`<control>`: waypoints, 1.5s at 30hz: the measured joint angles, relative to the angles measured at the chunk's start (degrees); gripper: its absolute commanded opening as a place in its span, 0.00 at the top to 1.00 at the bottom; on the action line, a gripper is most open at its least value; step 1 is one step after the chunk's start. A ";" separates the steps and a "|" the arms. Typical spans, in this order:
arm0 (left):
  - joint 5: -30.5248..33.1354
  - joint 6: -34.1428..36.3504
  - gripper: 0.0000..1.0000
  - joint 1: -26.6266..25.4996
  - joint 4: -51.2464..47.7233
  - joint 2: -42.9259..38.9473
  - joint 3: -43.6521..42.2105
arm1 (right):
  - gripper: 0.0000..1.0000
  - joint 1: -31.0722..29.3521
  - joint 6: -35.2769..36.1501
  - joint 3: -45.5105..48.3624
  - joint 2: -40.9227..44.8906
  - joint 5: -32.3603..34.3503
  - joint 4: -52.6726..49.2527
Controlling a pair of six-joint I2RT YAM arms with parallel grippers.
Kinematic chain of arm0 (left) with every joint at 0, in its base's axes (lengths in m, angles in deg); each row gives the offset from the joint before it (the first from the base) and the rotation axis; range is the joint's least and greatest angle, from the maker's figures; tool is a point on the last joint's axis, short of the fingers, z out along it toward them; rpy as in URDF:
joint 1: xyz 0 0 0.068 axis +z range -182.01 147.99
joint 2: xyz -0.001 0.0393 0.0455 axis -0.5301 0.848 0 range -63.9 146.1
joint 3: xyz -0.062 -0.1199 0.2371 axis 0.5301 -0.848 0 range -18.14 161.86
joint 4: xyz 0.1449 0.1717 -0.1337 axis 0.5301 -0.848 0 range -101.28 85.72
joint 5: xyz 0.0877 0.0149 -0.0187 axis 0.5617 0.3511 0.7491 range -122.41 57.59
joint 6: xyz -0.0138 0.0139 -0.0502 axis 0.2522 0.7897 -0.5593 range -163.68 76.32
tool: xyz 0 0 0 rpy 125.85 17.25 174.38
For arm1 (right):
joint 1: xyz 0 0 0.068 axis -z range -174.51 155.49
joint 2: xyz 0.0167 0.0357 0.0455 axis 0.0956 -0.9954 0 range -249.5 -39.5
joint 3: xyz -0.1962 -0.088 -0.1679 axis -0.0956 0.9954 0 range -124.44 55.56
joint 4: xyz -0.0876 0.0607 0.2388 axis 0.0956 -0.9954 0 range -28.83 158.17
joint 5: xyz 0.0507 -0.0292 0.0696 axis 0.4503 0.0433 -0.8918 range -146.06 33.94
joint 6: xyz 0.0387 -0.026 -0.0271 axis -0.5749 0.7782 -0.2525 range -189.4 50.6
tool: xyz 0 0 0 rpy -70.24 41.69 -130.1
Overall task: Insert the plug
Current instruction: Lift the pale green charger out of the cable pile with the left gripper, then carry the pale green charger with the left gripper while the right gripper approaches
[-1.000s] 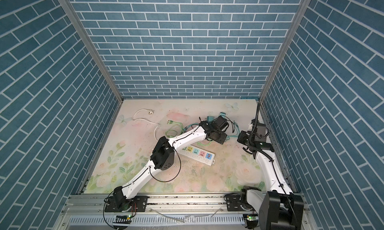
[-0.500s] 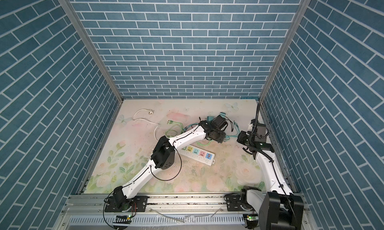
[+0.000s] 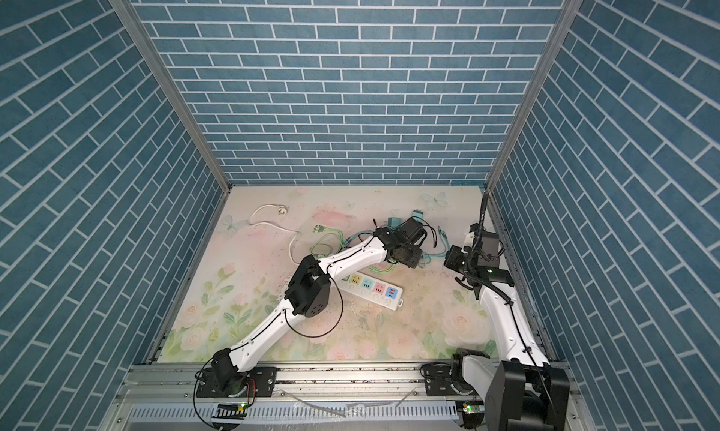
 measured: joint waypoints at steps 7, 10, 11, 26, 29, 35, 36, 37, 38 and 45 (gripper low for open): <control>0.61 0.52 0.67 0.07 -0.79 0.00 0.00 | 0.84 0.00 0.02 0.13 0.20 0.00 0.22; 0.74 0.92 0.70 0.09 -1.03 -0.35 -0.52 | 0.84 0.00 0.00 0.13 0.20 -0.22 0.22; 0.72 1.14 0.71 0.11 -1.33 -0.70 -1.01 | 0.84 0.00 0.00 0.13 0.20 -0.52 0.22; -2.23 10.12 0.72 0.96 -18.36 -17.22 -4.70 | 0.80 -0.28 -3.48 0.11 -0.74 -18.21 3.45; -4.09 12.13 0.73 2.03 -20.26 -21.29 -5.95 | 0.76 -0.83 -5.90 0.11 1.51 -21.03 5.35; -7.98 14.78 0.71 5.46 -18.88 -32.20 -19.71 | 0.69 -4.17 -10.40 0.13 5.09 -24.24 11.80; -8.98 14.86 0.70 6.21 -17.66 -34.45 -22.97 | 0.69 -5.27 -10.75 0.15 5.07 -24.50 12.85; -10.03 14.86 0.70 7.13 -16.04 -37.16 -26.93 | 0.68 -6.86 -11.04 0.22 4.94 -24.65 14.08; -11.13 14.86 0.69 8.09 -14.38 -39.85 -30.67 | 0.68 -8.48 -11.34 0.24 4.72 -24.79 15.04; -18.49 16.33 0.69 11.06 0.55 -54.01 -49.81 | 0.67 -18.18 -12.26 0.24 -0.02 -24.90 21.57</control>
